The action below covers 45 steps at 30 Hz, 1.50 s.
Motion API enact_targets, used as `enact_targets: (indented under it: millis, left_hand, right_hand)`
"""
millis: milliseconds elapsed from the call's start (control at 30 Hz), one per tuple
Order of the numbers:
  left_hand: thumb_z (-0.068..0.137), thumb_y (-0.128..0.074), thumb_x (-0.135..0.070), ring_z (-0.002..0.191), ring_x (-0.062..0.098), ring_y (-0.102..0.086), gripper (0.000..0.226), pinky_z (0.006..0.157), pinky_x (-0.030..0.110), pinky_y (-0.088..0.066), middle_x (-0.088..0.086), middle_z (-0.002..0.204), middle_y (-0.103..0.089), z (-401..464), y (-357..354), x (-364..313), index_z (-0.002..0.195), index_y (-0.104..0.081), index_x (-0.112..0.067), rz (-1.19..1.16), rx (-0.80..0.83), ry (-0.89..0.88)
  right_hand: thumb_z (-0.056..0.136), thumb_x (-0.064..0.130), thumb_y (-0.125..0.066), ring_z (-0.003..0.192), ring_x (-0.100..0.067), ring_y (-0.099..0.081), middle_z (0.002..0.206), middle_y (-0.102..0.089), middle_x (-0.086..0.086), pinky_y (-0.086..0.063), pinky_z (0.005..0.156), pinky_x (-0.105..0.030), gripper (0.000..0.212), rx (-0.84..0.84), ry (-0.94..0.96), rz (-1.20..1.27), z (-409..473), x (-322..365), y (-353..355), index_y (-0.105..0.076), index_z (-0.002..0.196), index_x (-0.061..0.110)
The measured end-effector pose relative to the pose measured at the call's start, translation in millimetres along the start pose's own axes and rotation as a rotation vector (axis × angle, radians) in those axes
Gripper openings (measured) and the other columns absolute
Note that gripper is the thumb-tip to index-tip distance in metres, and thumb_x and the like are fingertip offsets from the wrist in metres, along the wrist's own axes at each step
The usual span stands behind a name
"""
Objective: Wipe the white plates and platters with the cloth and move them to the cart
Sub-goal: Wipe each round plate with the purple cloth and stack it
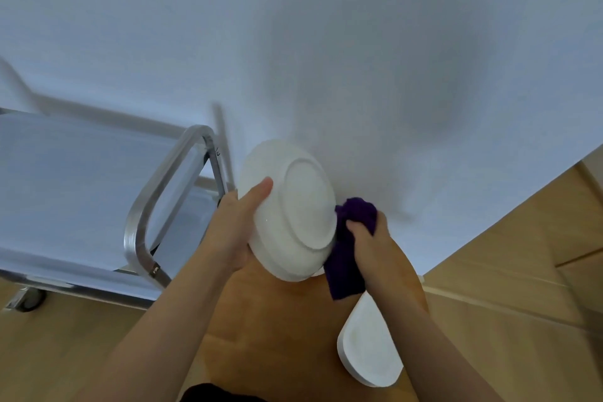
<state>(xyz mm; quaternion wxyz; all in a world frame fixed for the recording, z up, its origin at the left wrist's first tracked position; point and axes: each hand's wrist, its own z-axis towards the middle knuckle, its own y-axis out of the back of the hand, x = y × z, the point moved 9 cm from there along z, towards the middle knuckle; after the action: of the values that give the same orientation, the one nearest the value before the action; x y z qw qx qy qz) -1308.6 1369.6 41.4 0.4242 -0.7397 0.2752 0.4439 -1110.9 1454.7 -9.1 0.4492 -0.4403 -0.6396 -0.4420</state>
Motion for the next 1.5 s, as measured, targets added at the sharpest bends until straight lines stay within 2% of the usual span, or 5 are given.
enact_targets:
  millis: [167,367,600,767,1500]
  left_hand:
    - [0.089,-0.055,-0.047,0.048,0.007,-0.051,0.037,0.050,0.020,-0.038,-0.007,0.052,-0.056,-9,-36,6,0.061,-0.056,-0.023,0.952,0.239,-0.298]
    - [0.102,-0.024,-0.040,0.109,0.025,-0.057,0.050,0.085,0.038,-0.049,0.005,0.147,-0.037,-12,-61,75,0.148,-0.017,-0.023,1.966,0.664,-0.569]
    - [0.073,-0.011,-0.087,0.142,0.017,-0.023,0.090,0.113,0.045,-0.002,-0.007,0.152,-0.032,11,-31,98,0.146,-0.023,-0.036,1.710,0.538,-0.469]
    - [0.085,-0.057,-0.047,0.109,0.021,-0.057,0.051,0.087,0.037,-0.049,0.000,0.121,-0.058,75,87,112,0.129,-0.043,-0.023,1.156,-0.122,0.029]
    - [0.090,-0.059,-0.015,0.096,0.022,-0.058,0.022,0.066,0.022,-0.047,0.007,0.106,-0.060,184,92,213,0.110,-0.055,-0.007,1.127,-0.031,0.232]
  right_hand:
    - [0.078,0.036,-0.068,0.098,-0.029,-0.065,0.112,-0.066,-0.010,-0.056,0.072,-0.039,0.048,0.067,-0.252,0.613,7,6,-8,-0.055,0.122,0.022]
    - [0.062,0.029,-0.083,0.097,-0.032,-0.063,0.111,-0.063,-0.013,-0.055,0.082,-0.048,0.069,0.118,-0.327,0.208,20,-3,-4,-0.050,0.122,0.018]
    - [0.075,-0.004,-0.058,0.084,-0.028,-0.060,0.098,-0.062,-0.009,-0.050,0.066,-0.034,0.035,-0.090,-0.377,0.286,26,-59,11,-0.058,0.098,0.023]
    - [0.076,-0.006,-0.059,0.086,-0.027,-0.063,0.100,-0.064,-0.008,-0.053,0.067,-0.037,0.045,-0.107,-0.319,0.339,43,-81,12,-0.056,0.111,0.021]
    - [0.074,-0.003,-0.064,0.097,-0.013,-0.050,0.107,-0.049,0.008,-0.043,0.074,-0.027,0.065,-0.464,-0.379,-0.286,119,-197,6,-0.041,0.130,0.023]
